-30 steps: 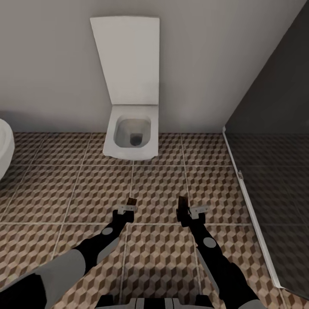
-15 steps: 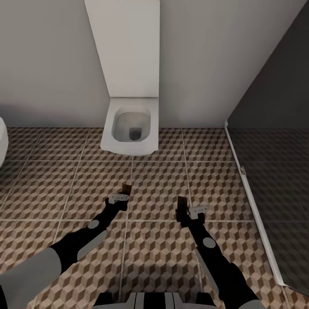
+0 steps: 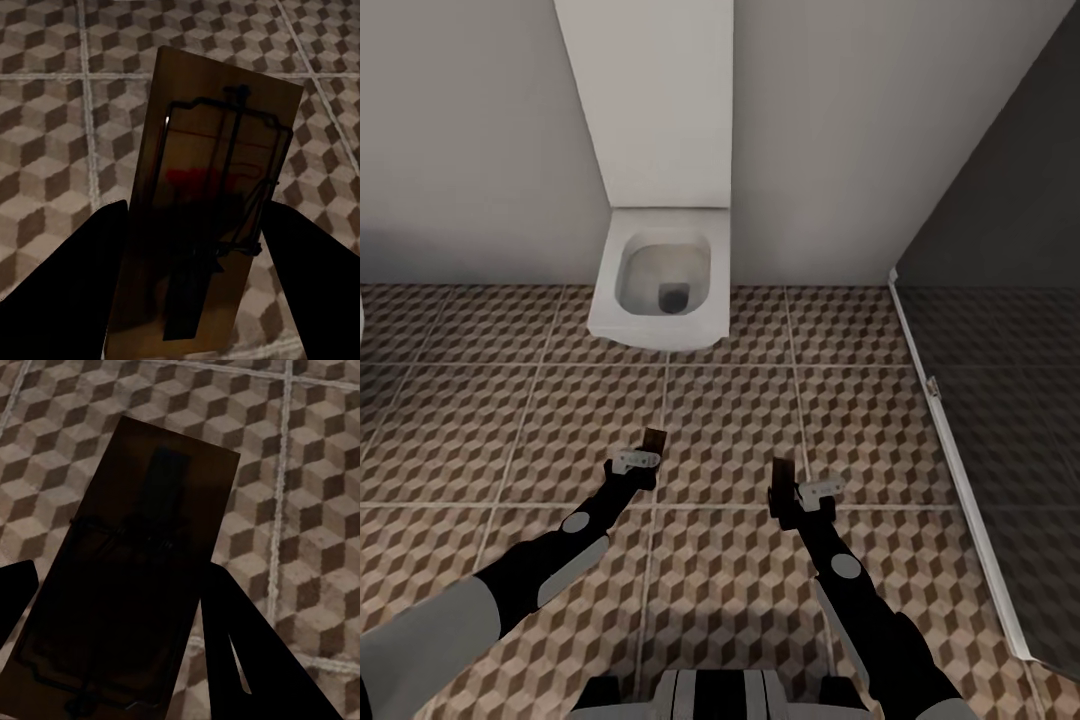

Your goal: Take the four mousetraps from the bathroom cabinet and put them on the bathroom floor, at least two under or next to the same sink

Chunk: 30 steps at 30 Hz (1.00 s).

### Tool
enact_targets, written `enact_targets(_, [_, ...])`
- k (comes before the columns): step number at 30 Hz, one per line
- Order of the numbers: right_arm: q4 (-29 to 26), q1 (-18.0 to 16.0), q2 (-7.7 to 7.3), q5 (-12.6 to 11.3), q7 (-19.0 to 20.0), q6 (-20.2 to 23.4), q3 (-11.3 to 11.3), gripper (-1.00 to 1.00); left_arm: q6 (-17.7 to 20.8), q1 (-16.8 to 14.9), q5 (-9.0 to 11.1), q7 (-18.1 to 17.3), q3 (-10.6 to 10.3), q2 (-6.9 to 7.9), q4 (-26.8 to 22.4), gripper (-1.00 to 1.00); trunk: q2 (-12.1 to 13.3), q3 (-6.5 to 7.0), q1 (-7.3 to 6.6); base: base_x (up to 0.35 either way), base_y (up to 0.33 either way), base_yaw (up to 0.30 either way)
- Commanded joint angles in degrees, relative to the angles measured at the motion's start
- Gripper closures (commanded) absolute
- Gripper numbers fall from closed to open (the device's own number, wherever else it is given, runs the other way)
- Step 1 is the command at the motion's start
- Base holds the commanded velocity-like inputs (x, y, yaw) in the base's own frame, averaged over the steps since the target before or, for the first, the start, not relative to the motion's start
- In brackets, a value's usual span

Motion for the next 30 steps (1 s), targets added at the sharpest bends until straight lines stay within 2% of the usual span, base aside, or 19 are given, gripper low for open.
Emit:
enact_targets(1, [-0.09, -0.02, -0.02, 0.06, -0.49, 0.37, 0.15, 1.00, -0.37, -0.12, 0.38, 0.52, -0.47, 0.05, -0.07, 1.00, -0.43, -0.31, 0.22, 0.000, 0.000, 0.000])
enact_targets(22, [-0.09, -0.02, -0.02, 0.04, -0.49, 0.37, 0.90, 1.00, -0.37, -0.06, 0.38, 0.45, -0.47, -0.02, -0.23, 1.00, -8.85, -5.93, 4.83, 0.000, 0.000, 0.000])
enact_targets(30, [-0.09, -0.02, -0.02, 0.09, -0.49, 0.36, 0.92, 1.00, -0.38, -0.06, 0.38, 0.29, -0.58, -0.02, -0.47, 1.00, -8.85, -6.54, 4.83, 0.000, 0.000, 0.000])
